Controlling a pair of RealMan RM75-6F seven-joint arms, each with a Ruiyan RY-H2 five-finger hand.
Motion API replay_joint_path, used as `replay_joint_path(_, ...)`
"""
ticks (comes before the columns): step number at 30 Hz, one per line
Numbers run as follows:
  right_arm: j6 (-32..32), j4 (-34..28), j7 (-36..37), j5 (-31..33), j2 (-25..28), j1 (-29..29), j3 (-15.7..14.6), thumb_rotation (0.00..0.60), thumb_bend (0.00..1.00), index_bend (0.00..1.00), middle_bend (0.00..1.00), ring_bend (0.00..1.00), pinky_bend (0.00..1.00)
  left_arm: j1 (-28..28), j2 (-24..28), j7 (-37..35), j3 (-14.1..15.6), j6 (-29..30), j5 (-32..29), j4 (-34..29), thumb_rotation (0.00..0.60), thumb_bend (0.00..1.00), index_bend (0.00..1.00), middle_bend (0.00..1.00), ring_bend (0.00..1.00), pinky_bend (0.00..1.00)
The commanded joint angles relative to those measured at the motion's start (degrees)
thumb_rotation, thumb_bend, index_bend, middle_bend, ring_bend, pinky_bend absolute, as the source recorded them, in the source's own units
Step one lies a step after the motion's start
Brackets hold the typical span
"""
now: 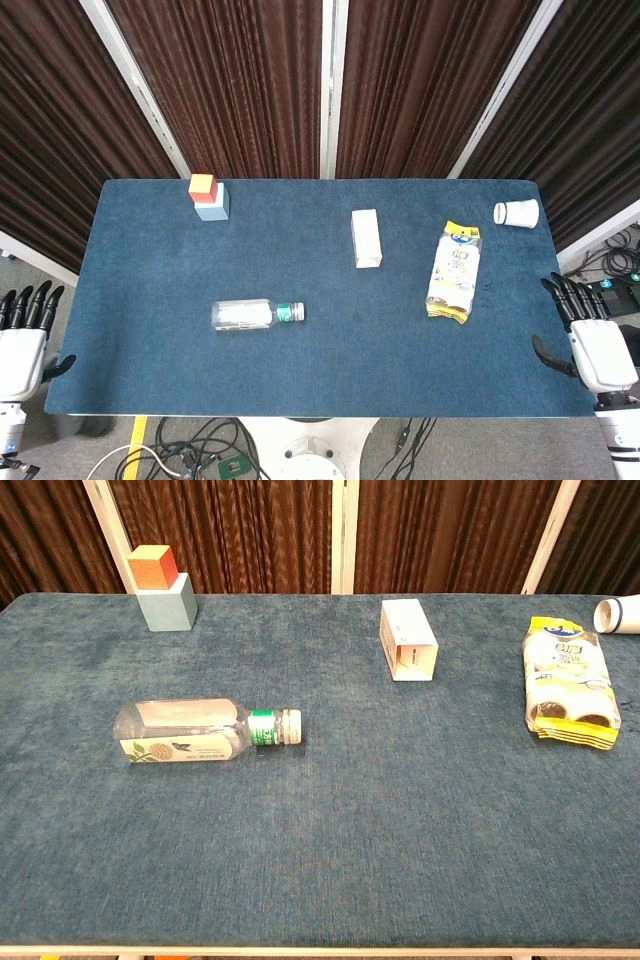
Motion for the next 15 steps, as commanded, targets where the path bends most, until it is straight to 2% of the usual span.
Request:
replay_joint_path(1, 0.1, -0.1, -0.07, 0.0, -0.01, -0.05, -0.01, 0.6, 0.3, 0.0, 0.0, 0.0, 0.0, -0.03, 0.0, -0.09, -0.02, -0.17, -0.08, 0.12, 0.6, 0.02, 0.05, 0.02, 0.0, 0.0)
replay_joint_path(15, 2.24, 0.31, 0.5, -0.45, 0.16, -0.84, 0.31, 0.6, 0.3, 0.0, 0.0, 0.0, 0.0, -1.49, 0.38, 0.33, -0.78, -1.14, 1.16, -0.55, 0.6, 0.02, 0.05, 0.02, 0.0, 0.0)
